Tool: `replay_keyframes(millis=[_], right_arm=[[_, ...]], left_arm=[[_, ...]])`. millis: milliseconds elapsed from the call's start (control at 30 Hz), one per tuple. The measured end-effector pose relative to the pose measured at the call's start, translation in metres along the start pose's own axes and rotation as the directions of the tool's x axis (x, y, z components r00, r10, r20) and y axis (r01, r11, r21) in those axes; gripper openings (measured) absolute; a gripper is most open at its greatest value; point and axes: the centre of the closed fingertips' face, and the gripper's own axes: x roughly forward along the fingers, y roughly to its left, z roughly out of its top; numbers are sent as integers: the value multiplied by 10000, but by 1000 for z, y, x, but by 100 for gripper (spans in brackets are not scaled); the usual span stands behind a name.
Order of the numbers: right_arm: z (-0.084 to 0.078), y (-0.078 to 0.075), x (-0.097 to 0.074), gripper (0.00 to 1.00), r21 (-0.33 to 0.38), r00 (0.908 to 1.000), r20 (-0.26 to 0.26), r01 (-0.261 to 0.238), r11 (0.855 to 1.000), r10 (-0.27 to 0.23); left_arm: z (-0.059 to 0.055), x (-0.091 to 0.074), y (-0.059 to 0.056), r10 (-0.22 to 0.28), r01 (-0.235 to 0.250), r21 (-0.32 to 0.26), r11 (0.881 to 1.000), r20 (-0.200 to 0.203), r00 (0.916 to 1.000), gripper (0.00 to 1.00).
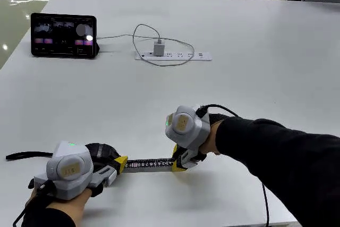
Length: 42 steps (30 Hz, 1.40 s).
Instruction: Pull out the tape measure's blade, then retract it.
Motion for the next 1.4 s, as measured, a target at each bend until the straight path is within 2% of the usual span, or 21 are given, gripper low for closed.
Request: replay_keyframes(millis=[1400], right_arm=[[15, 1, 6, 11, 94, 9999, 130, 35, 9999, -36]], left_arm=[[0, 0, -1, -57, 57, -19, 10000, 60, 10000, 65]])
